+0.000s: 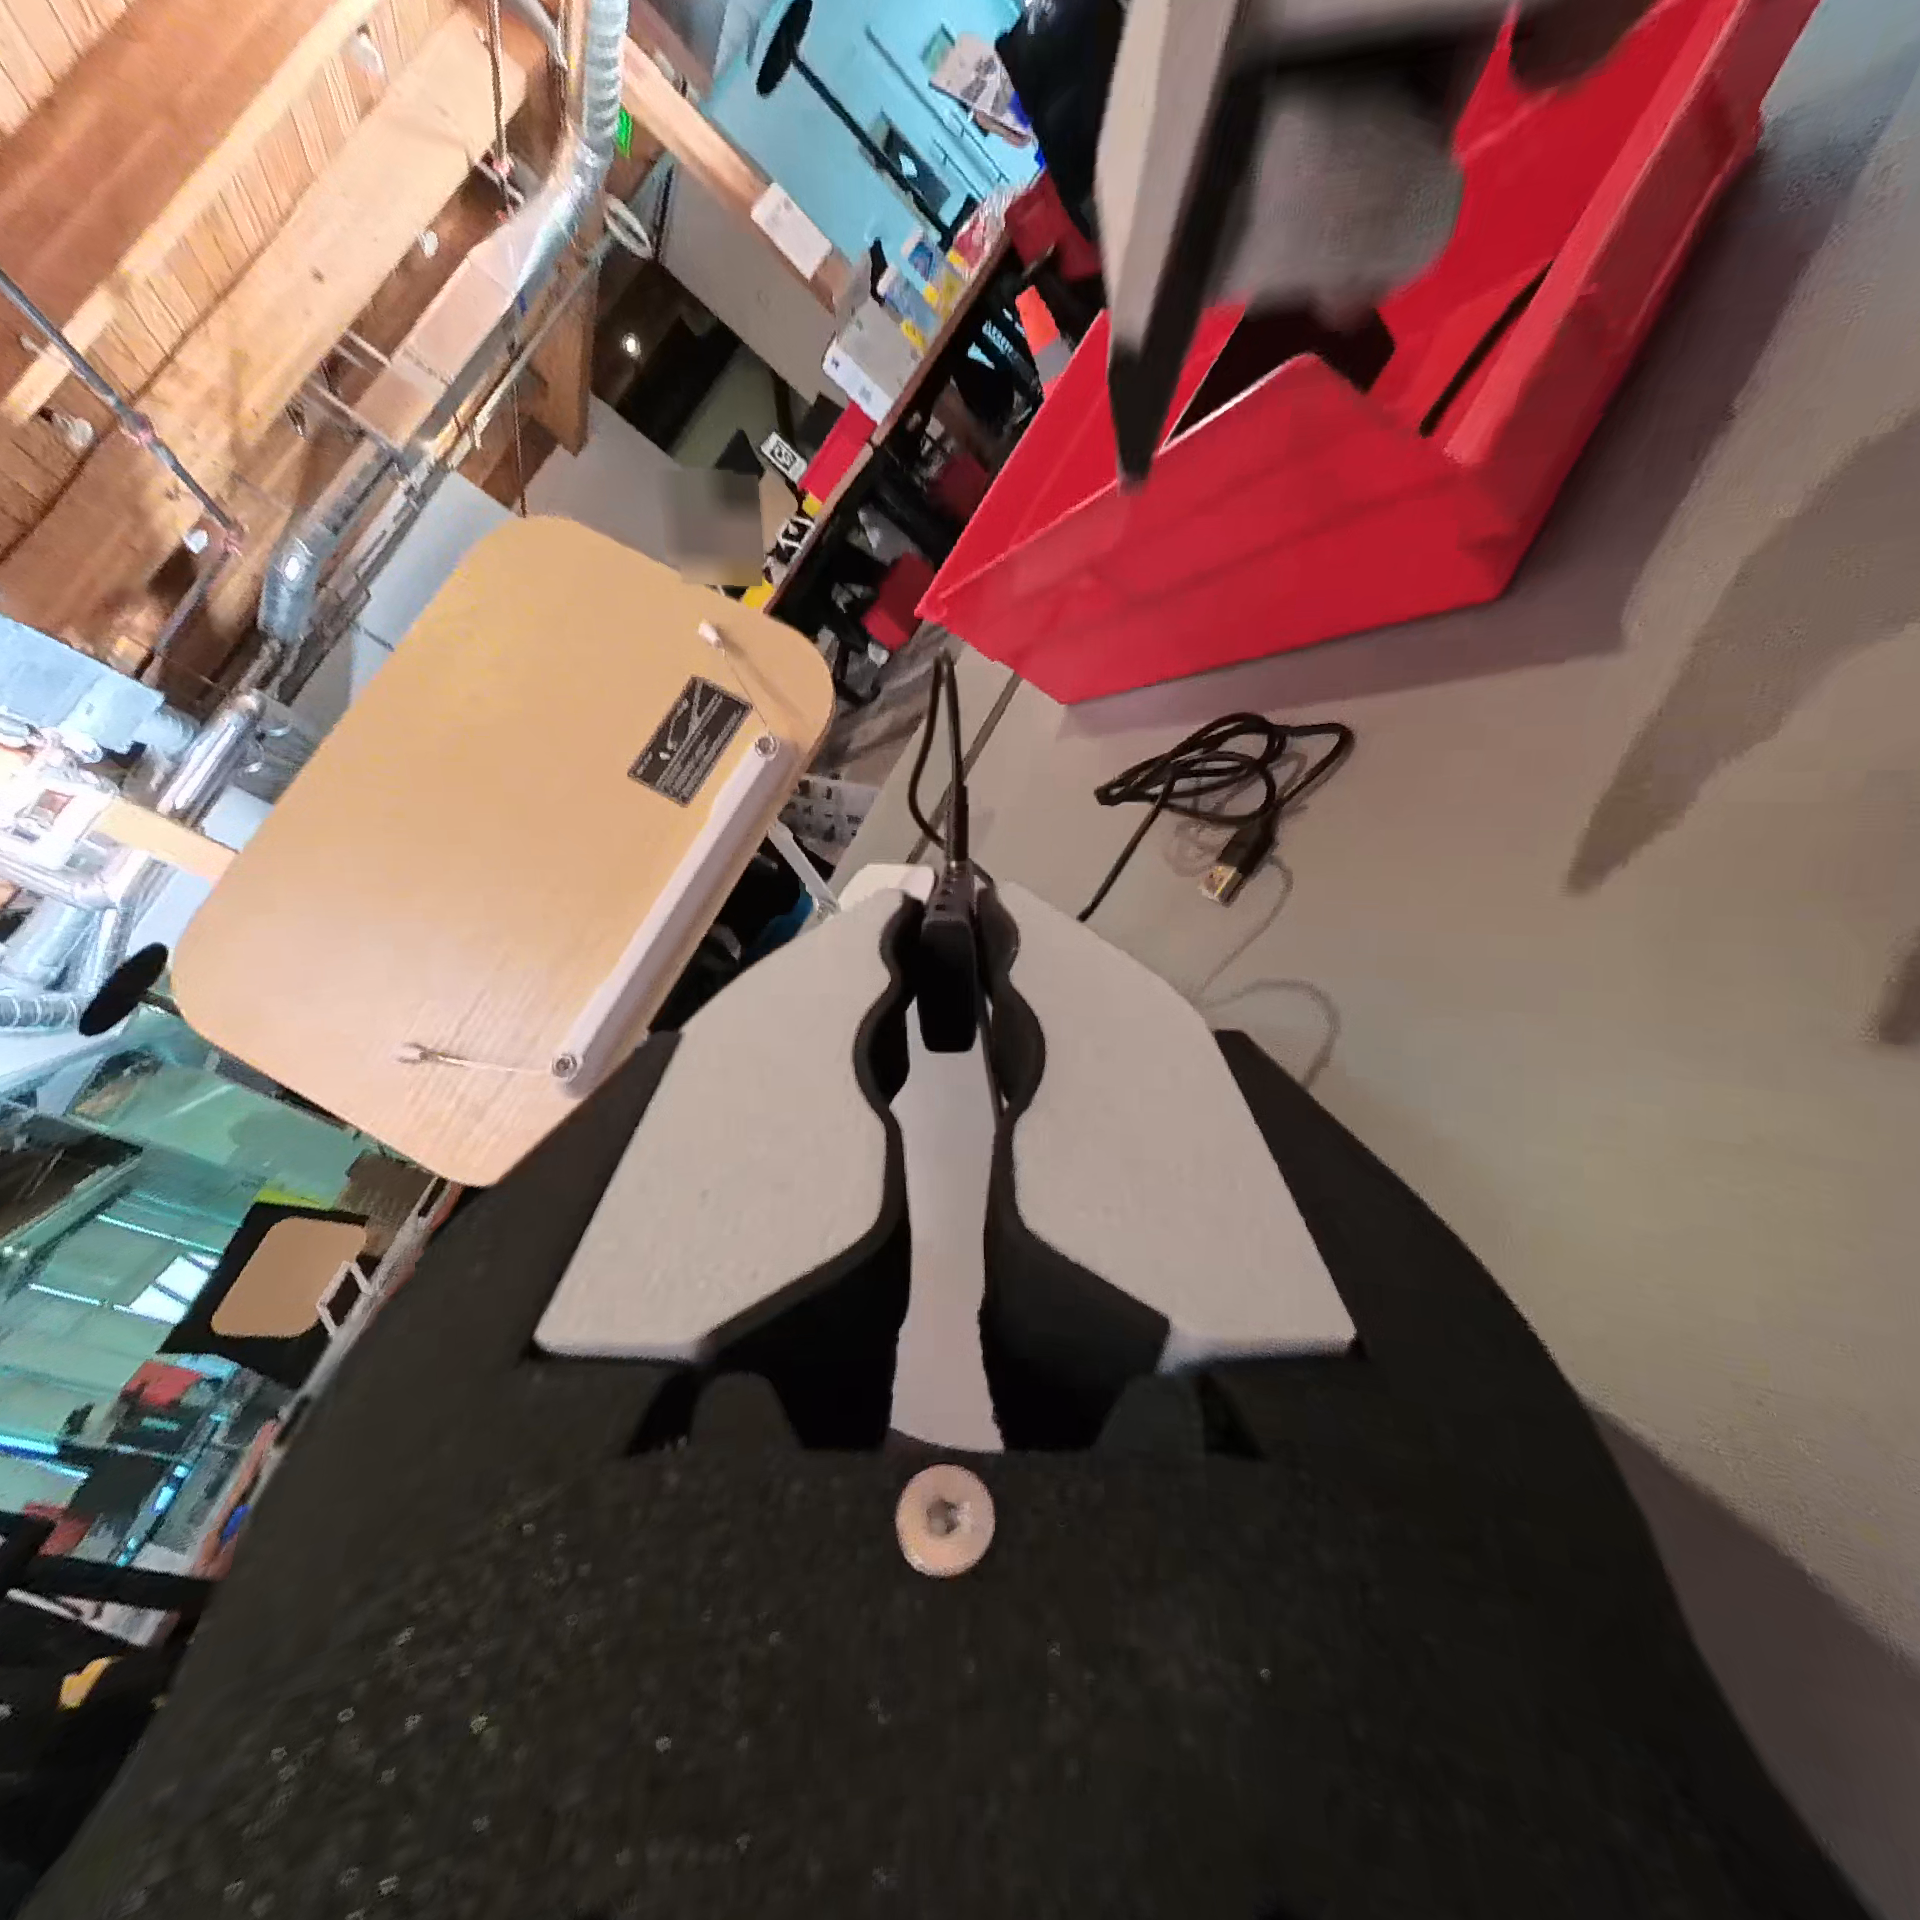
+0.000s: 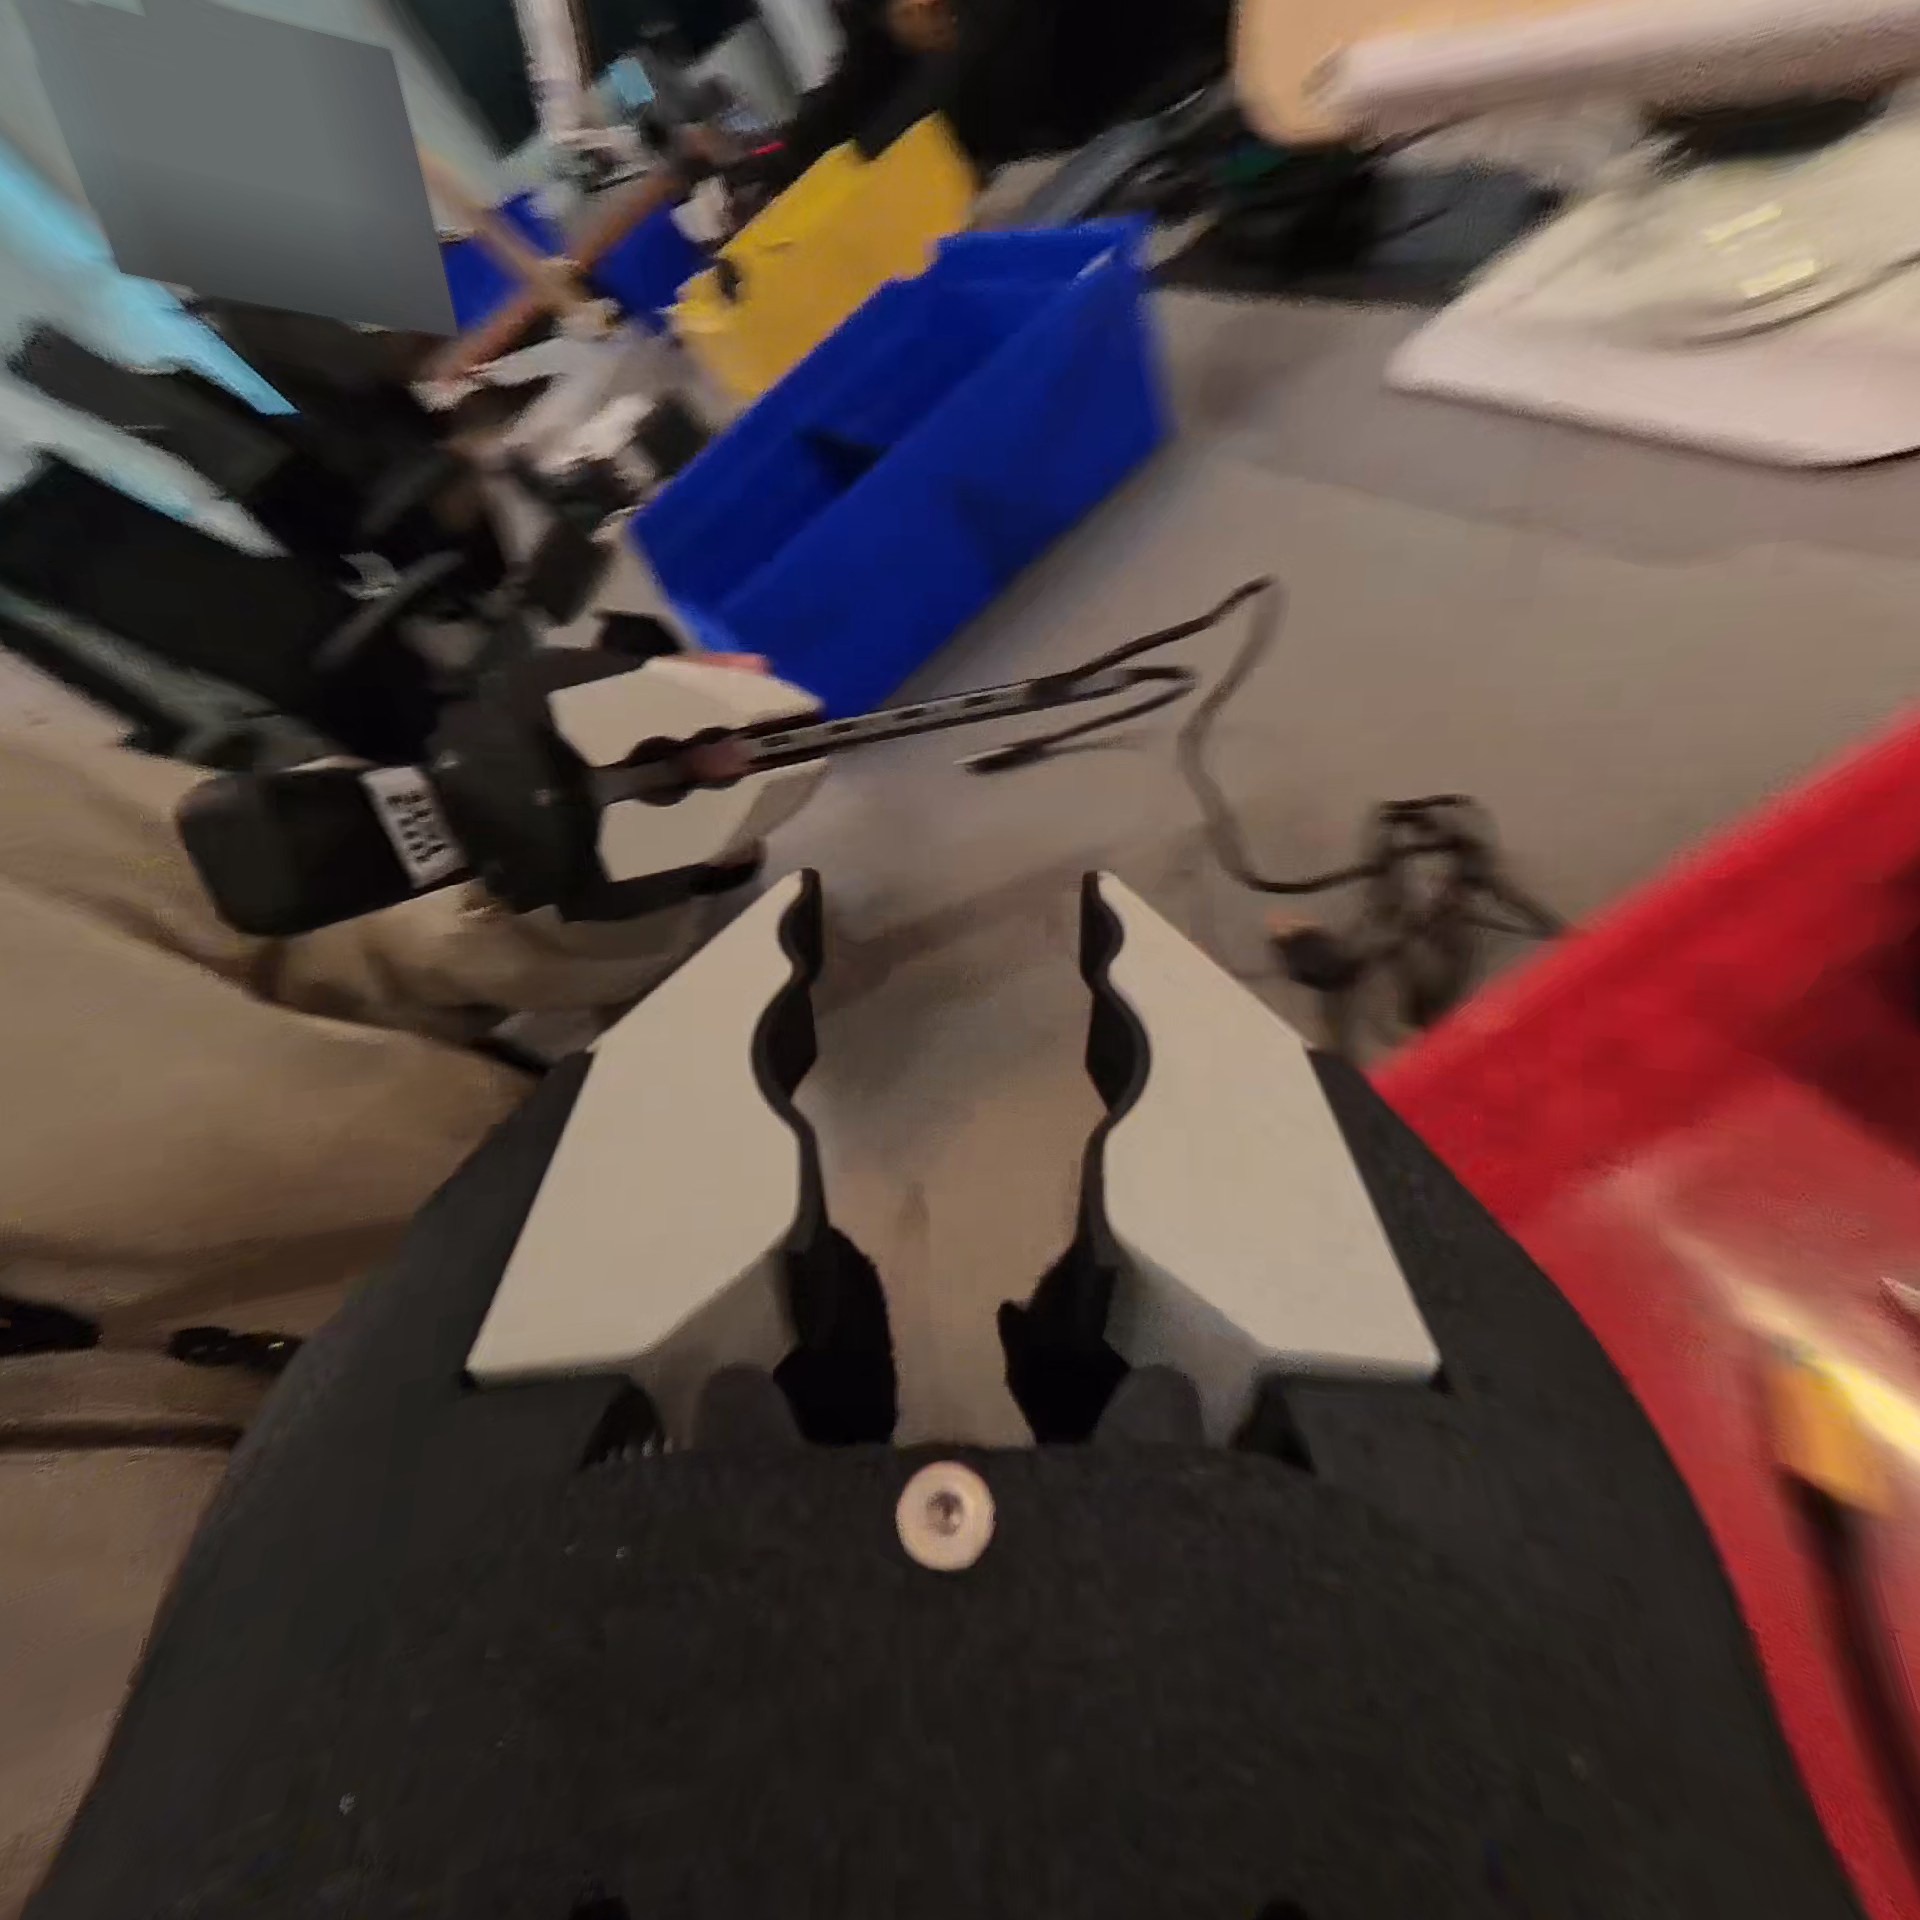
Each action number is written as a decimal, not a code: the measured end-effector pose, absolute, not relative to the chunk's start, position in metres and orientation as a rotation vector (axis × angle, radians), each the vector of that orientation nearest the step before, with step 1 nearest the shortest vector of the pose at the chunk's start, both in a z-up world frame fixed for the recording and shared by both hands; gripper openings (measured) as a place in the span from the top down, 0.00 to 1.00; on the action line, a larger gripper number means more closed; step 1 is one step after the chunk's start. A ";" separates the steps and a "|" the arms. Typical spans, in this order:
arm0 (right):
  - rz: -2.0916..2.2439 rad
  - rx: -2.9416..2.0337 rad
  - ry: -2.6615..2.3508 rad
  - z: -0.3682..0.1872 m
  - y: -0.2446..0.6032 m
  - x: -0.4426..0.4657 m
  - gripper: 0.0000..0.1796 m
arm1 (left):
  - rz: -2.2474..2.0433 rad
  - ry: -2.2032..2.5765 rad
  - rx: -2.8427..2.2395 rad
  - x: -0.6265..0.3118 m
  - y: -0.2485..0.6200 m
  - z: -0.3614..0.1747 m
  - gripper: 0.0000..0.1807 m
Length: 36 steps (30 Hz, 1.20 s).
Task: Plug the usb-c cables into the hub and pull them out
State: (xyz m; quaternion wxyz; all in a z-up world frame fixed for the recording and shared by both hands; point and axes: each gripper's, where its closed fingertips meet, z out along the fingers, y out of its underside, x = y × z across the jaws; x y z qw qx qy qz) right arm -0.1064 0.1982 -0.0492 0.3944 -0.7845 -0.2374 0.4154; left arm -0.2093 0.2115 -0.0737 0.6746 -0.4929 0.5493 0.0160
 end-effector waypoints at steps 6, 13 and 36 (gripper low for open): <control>1.263 -1.829 -0.456 -0.078 0.222 -0.165 0.73 | 0.062 1.282 -0.965 -0.201 0.191 -0.066 0.95; 1.028 -1.784 -0.524 -0.081 0.231 -0.161 0.83 | 0.035 1.327 -0.893 -0.195 0.176 -0.068 0.95; 0.992 -1.812 -0.531 -0.079 0.224 -0.163 0.95 | 0.038 1.366 -1.052 -0.200 0.198 -0.098 0.86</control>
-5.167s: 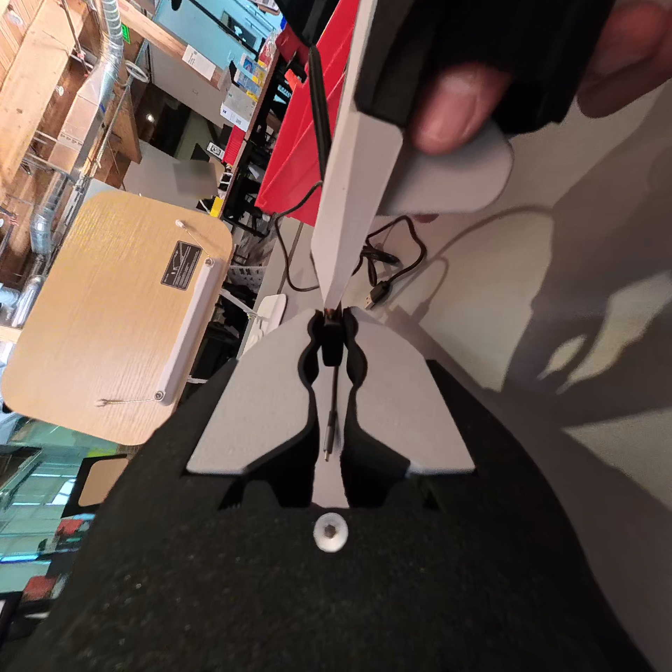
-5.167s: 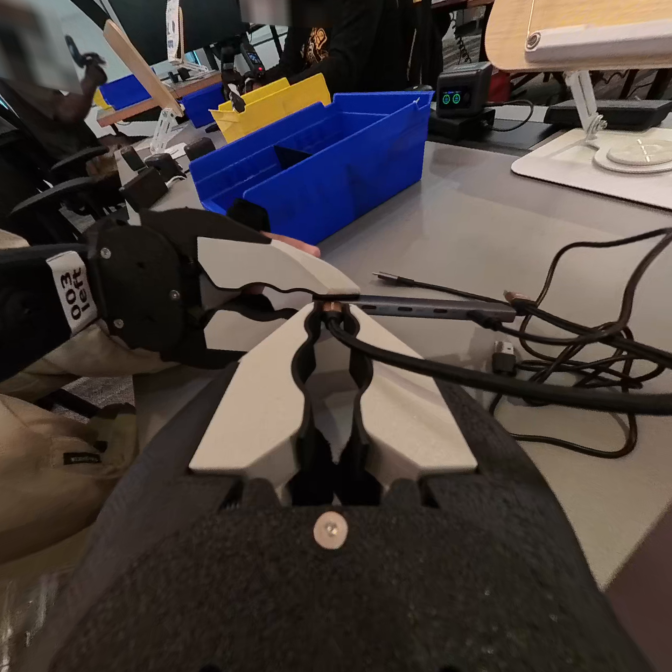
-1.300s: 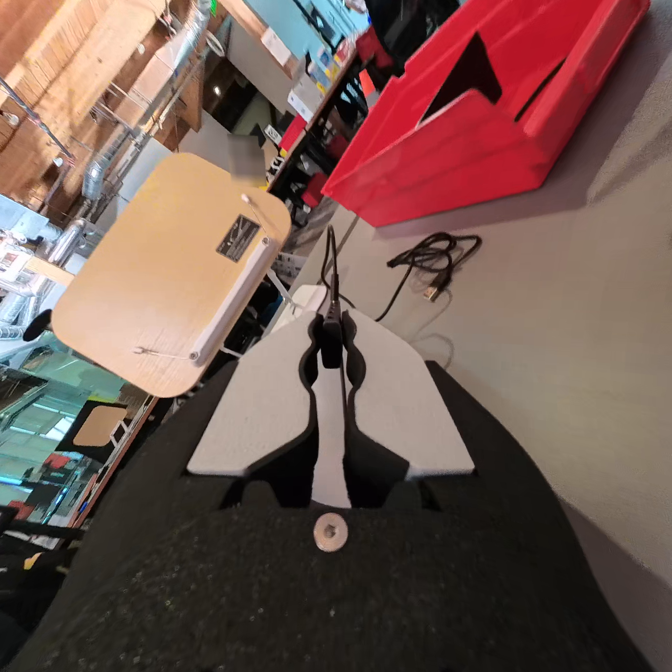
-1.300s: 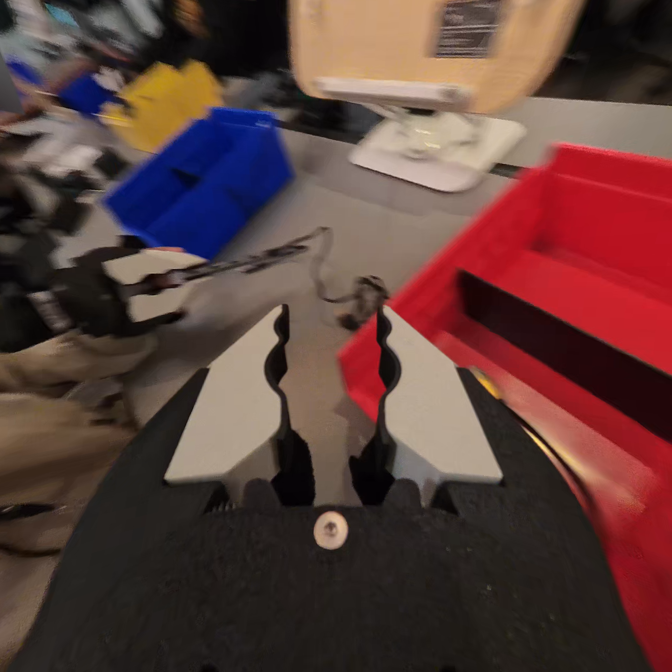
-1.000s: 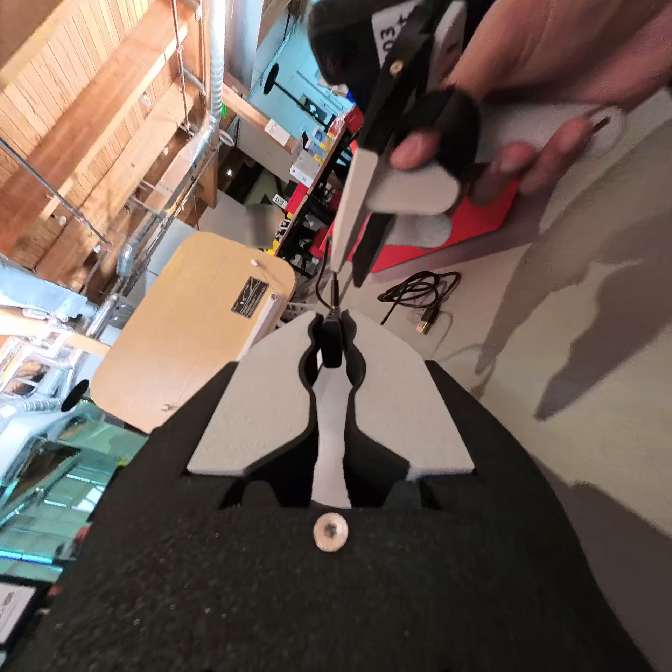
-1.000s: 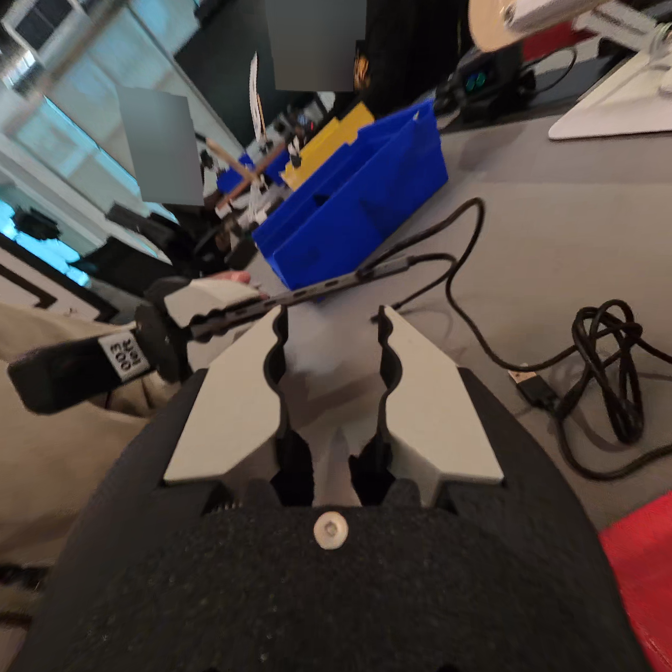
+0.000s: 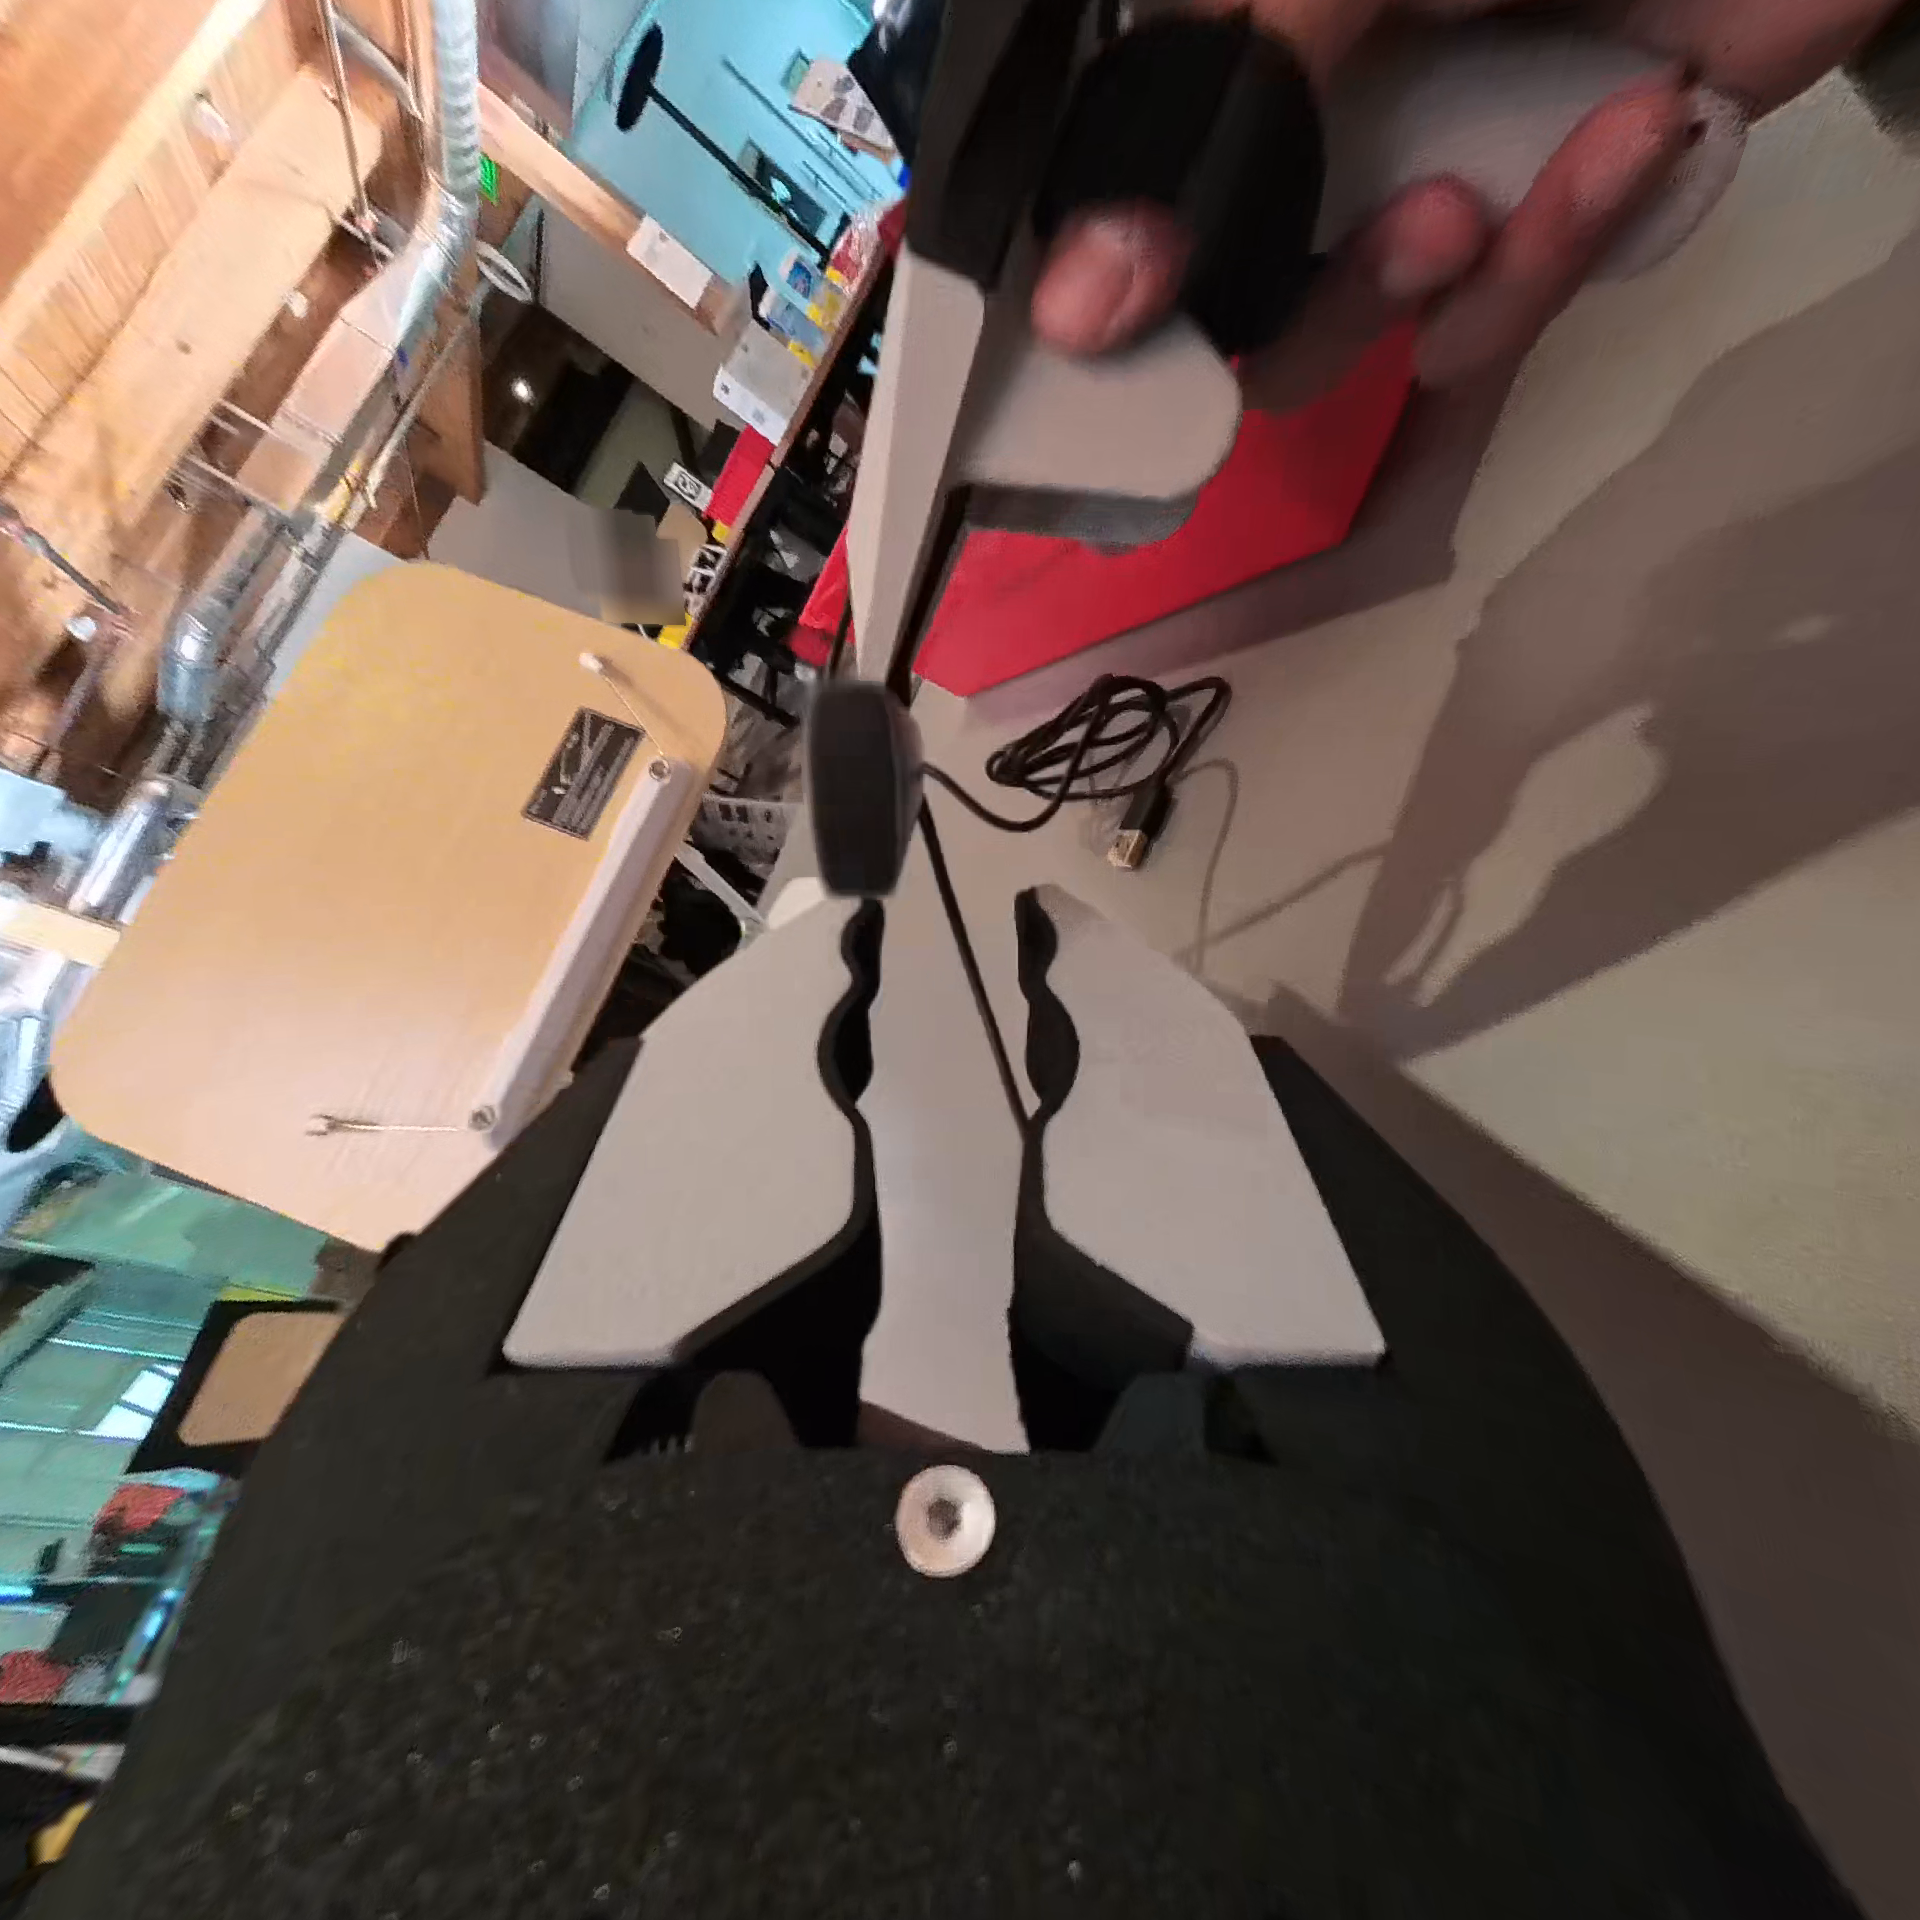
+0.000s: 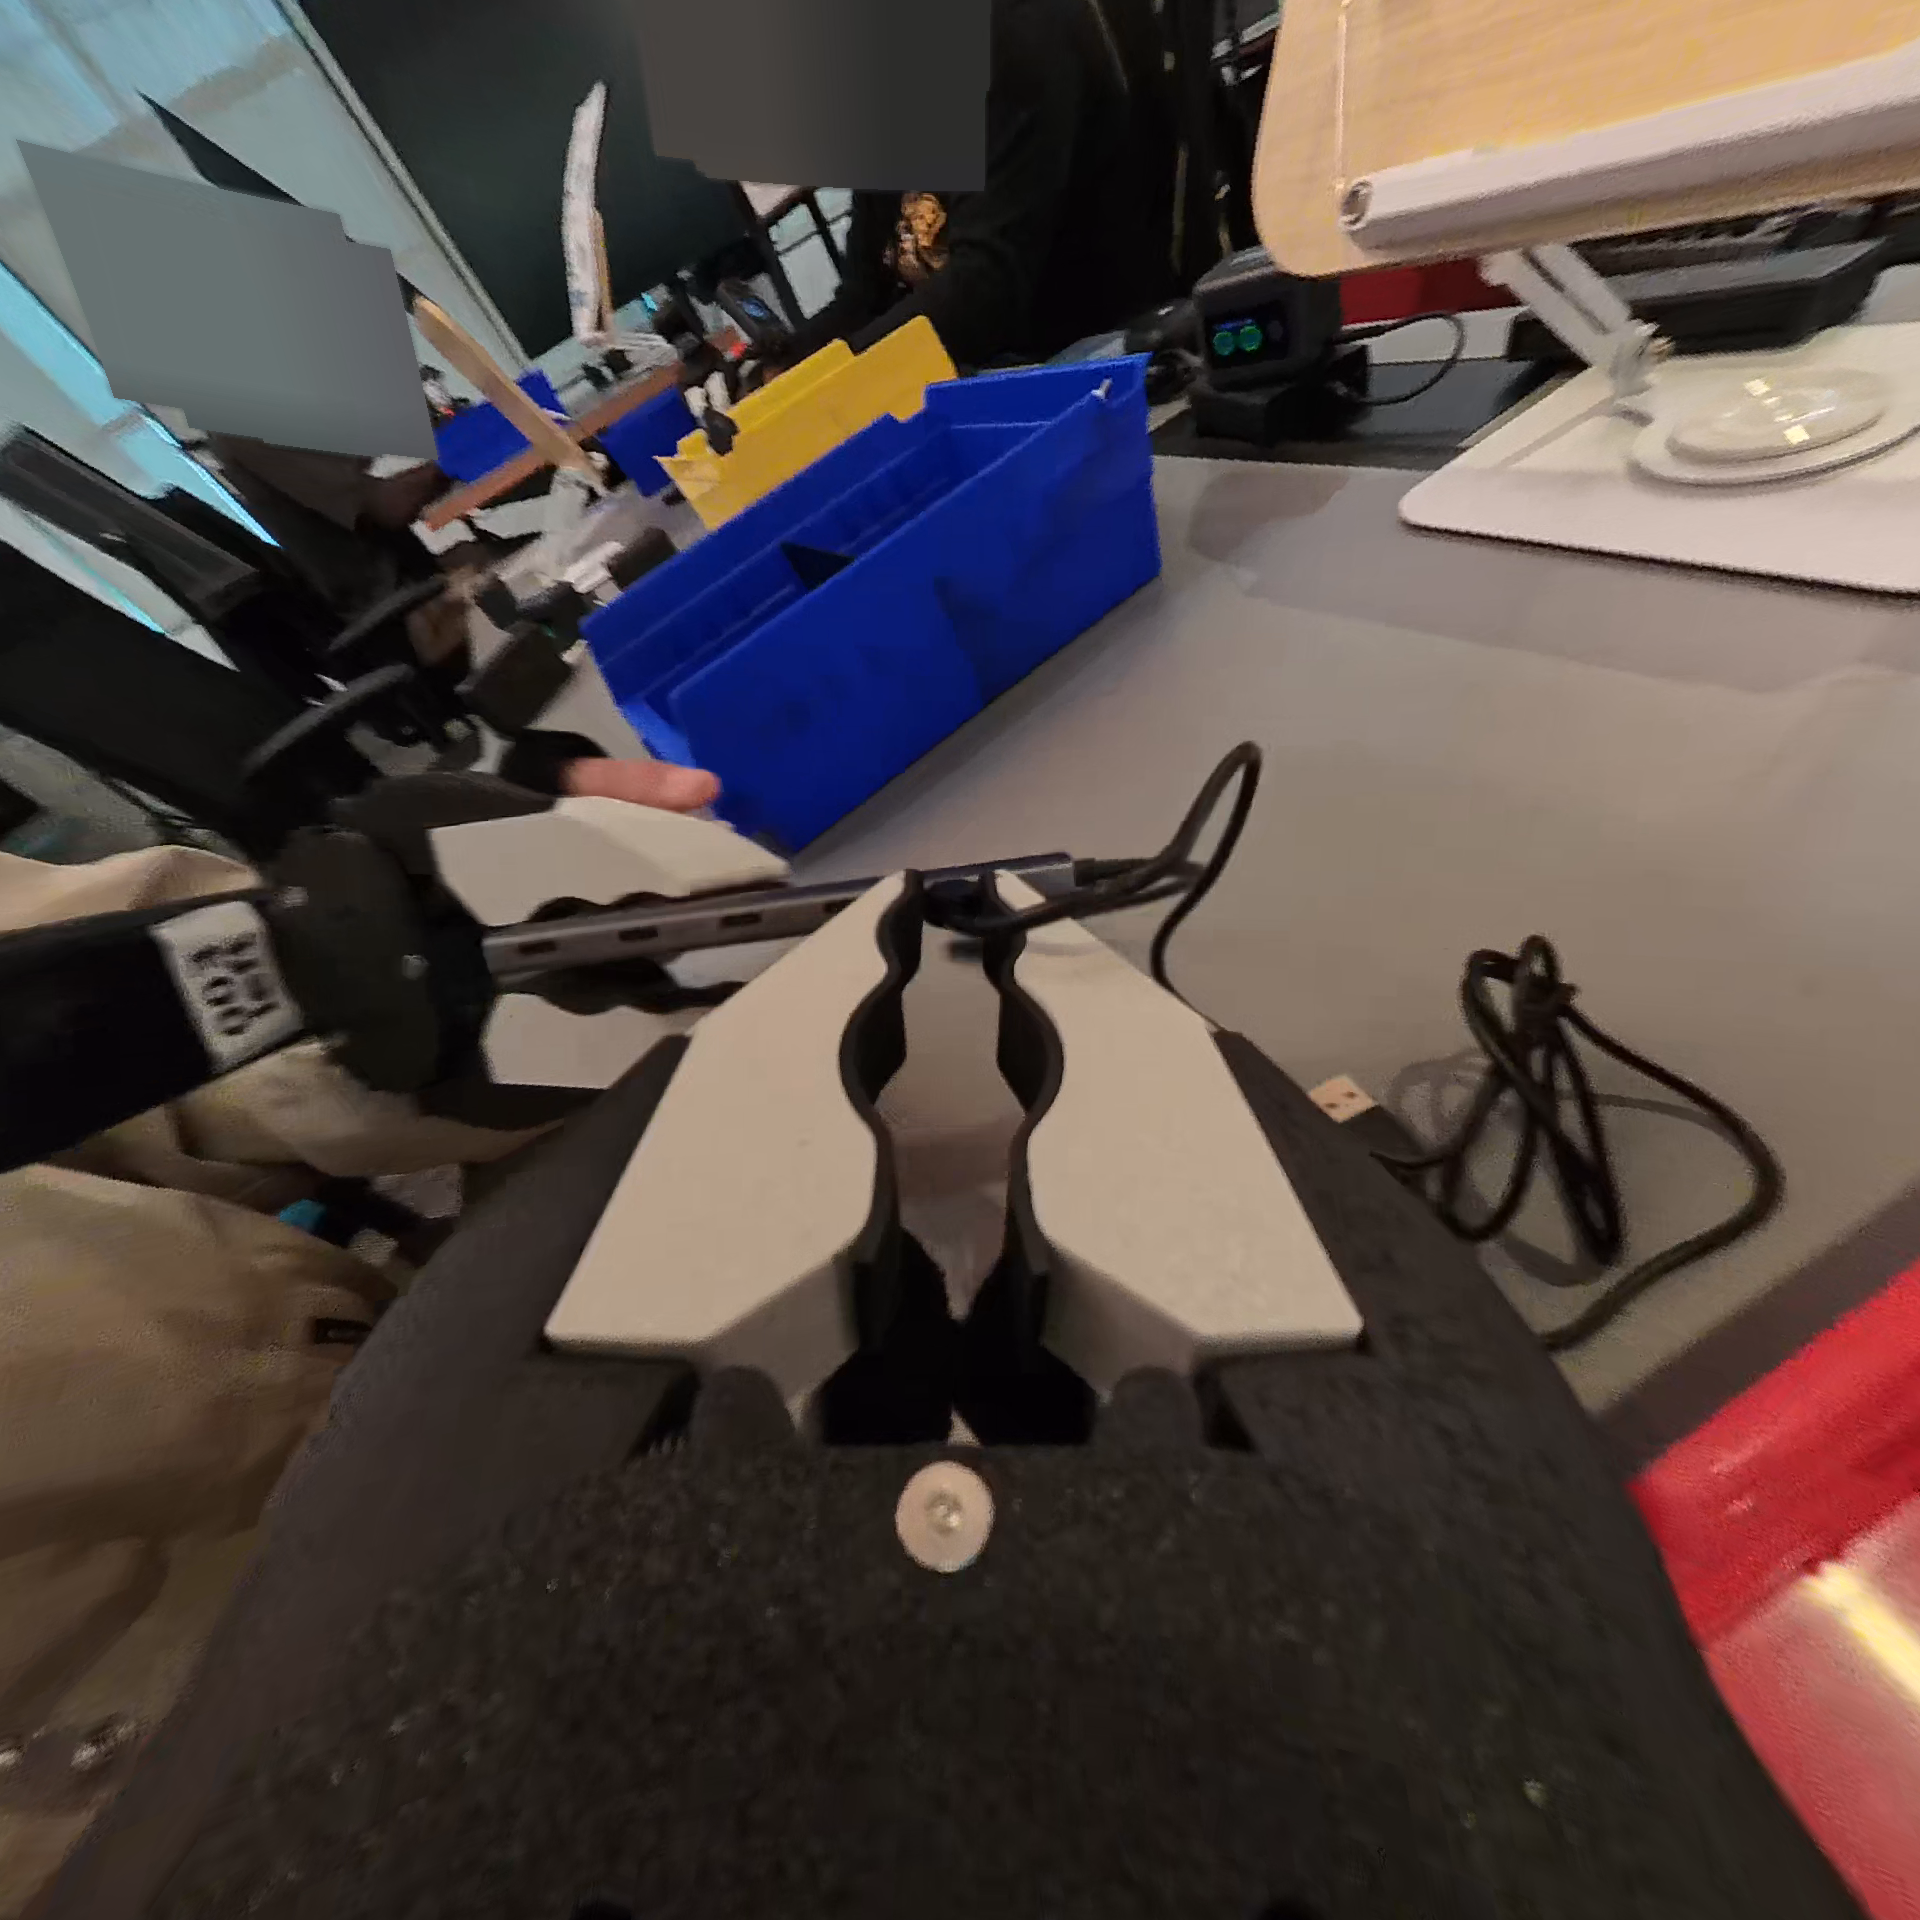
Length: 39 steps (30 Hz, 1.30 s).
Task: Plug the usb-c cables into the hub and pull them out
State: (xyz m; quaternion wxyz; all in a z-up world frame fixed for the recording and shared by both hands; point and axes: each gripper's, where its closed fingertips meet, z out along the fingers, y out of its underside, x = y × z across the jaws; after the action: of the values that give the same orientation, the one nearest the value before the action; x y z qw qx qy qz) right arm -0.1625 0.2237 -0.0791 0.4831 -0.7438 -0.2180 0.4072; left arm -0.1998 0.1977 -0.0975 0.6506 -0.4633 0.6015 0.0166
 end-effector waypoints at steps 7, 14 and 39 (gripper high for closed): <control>1.012 -1.824 -0.575 -0.078 0.209 -0.191 0.95 | 0.055 1.321 -1.115 -0.205 0.209 -0.099 0.87; 1.089 -1.819 -0.589 -0.079 0.196 -0.216 0.94 | 0.058 1.292 -1.103 -0.209 0.212 -0.096 0.94; 1.185 -1.644 -0.597 0.009 0.188 -0.106 0.95 | 0.041 1.217 -1.246 -0.232 0.236 -0.095 0.94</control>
State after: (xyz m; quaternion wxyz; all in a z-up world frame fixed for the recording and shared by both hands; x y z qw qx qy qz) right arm -0.1063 0.1884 0.0087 0.4921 -0.6774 -0.2458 0.4884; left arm -0.2323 0.2359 -0.0949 0.6440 -0.5473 0.5342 0.0181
